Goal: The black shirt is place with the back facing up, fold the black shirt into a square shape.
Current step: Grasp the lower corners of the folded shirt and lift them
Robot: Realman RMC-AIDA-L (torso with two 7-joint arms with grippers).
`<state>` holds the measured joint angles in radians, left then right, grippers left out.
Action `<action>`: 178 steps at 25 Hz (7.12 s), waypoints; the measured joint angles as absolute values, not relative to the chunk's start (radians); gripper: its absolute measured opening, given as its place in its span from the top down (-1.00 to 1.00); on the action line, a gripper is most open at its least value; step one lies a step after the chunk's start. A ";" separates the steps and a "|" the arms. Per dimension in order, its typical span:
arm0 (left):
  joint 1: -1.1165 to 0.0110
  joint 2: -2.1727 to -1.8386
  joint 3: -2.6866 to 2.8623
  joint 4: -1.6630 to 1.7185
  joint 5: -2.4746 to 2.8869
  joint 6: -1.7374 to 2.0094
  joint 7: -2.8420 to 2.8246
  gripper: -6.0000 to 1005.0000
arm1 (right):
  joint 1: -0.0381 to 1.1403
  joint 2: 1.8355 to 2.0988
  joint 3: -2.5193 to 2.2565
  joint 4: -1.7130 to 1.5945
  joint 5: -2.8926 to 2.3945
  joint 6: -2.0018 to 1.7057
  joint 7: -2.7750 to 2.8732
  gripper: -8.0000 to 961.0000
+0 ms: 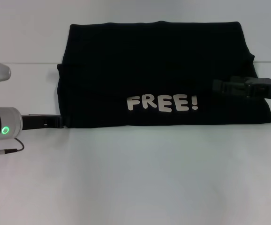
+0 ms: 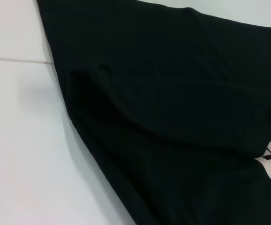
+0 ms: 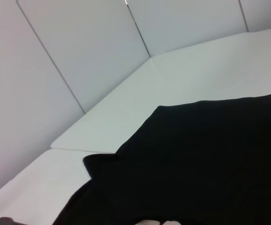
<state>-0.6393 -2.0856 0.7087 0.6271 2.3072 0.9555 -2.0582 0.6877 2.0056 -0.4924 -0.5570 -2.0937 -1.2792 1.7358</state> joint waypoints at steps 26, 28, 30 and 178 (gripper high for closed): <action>-0.608 -2.072 0.705 0.692 2.323 1.025 -2.077 0.97 | 0.618 1.951 -0.498 -0.557 -2.112 -1.199 1.860 -0.90; -0.608 -2.072 0.702 0.692 2.324 1.025 -2.077 0.96 | 0.618 1.951 -0.496 -0.557 -2.112 -1.200 1.860 -0.90; -0.610 -2.073 0.701 0.686 2.324 1.025 -2.077 0.96 | 0.618 1.952 -0.496 -0.557 -2.113 -1.200 1.859 -0.90; -0.517 -2.059 0.596 0.905 2.368 1.522 -2.142 0.98 | 0.460 1.911 -0.468 -0.634 -2.289 -1.424 1.848 0.99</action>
